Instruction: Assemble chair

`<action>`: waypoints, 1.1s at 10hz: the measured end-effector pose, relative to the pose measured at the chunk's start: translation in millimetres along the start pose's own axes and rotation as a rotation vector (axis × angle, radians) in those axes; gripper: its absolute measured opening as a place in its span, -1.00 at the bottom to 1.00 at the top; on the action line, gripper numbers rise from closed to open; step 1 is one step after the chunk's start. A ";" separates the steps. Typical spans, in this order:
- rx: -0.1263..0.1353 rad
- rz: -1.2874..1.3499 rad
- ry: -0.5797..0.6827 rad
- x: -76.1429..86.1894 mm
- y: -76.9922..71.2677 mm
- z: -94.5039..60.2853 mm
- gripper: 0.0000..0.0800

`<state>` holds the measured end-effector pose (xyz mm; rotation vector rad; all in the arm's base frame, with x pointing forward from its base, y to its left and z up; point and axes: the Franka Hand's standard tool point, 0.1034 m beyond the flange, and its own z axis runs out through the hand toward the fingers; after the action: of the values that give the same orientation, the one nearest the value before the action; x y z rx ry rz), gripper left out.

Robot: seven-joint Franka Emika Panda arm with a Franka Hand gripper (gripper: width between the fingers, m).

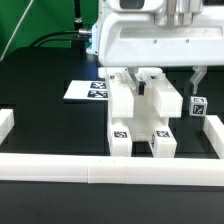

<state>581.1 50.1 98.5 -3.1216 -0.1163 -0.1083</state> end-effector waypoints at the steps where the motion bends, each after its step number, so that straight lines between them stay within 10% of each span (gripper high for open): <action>1: 0.008 0.008 -0.001 0.9 -1.9 -13.0 0.62; 4: 0.028 0.091 -0.002 -7.4 -20.7 -51.0 0.62; 8: 0.029 0.229 -0.017 -34.8 -86.2 -49.1 0.62; 11: 0.029 0.213 -0.017 -34.0 -83.7 -48.8 0.62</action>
Offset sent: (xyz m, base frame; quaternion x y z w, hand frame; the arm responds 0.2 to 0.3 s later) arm -0.0345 0.0137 0.0428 -0.0447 -0.0224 0.0637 0.9967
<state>537.7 130.1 145.9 -3.0818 0.2124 -0.0753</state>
